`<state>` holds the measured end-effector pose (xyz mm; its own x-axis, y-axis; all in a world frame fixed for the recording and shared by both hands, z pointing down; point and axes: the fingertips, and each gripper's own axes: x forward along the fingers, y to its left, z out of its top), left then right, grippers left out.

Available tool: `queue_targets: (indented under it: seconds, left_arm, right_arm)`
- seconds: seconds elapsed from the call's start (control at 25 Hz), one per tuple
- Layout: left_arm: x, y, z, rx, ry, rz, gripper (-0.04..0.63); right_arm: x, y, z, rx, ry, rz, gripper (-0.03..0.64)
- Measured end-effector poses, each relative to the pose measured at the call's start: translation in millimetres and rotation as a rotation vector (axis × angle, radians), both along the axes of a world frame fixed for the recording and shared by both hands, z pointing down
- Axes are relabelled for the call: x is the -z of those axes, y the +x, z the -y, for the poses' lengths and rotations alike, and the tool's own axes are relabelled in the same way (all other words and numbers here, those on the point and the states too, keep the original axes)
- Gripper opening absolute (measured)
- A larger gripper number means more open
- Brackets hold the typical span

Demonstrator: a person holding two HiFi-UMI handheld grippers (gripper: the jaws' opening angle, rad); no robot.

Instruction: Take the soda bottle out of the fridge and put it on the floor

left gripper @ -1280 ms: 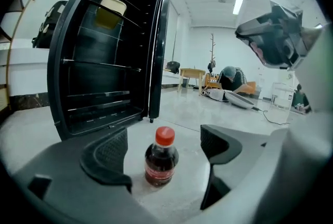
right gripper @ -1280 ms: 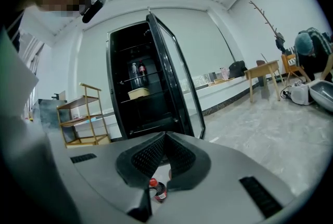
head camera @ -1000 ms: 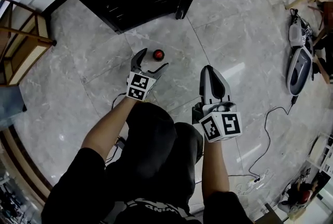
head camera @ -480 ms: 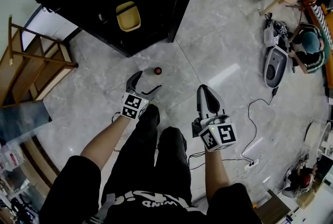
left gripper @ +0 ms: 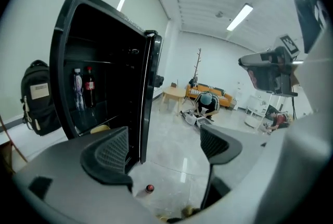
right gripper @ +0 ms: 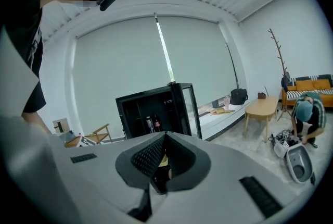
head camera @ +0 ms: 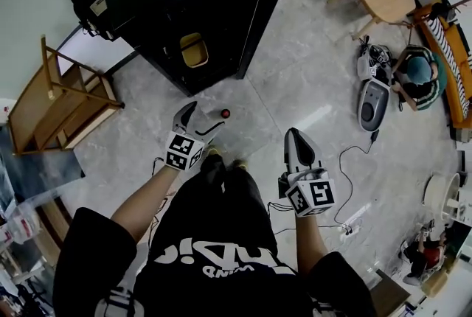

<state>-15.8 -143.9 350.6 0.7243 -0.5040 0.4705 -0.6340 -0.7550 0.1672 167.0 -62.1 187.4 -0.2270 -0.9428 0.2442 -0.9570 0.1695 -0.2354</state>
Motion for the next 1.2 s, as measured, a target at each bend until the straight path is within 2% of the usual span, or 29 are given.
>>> queue_targets:
  seconds: [0.36, 0.6, 0.72, 0.84, 1.0, 1.2]
  left_arm:
    - [73.2, 24.8, -6.5, 0.013, 0.058, -0.066, 0.411]
    - [115.0, 34.0, -16.2, 0.047, 0.124, -0.106, 0.108]
    - [128.1, 28.9, -17.9, 0.091, 0.115, -0.124, 0.008]
    - [143.1, 24.0, -18.4, 0.104, 0.112, -0.152, 0.006]
    - [162.4, 9.0, -18.8, 0.124, 0.172, -0.167, 0.006]
    - [171.0, -11.2, -21.0, 0.172, 0.239, -0.169, 0.006]
  right_arm:
    - [29.8, 31.5, -19.8, 0.009, 0.023, -0.036, 0.02]
    - [35.2, 39.0, -25.2, 0.004, 0.035, -0.029, 0.02]
    - [36.6, 33.3, -26.0, 0.021, 0.034, -0.024, 0.02]
    - [39.0, 27.9, -24.8, 0.048, 0.037, -0.025, 0.02]
    - [37.2, 20.5, -22.5, 0.068, 0.059, -0.057, 0.02]
    - [24.9, 26.3, -15.8, 0.0, 0.08, -0.064, 0.02]
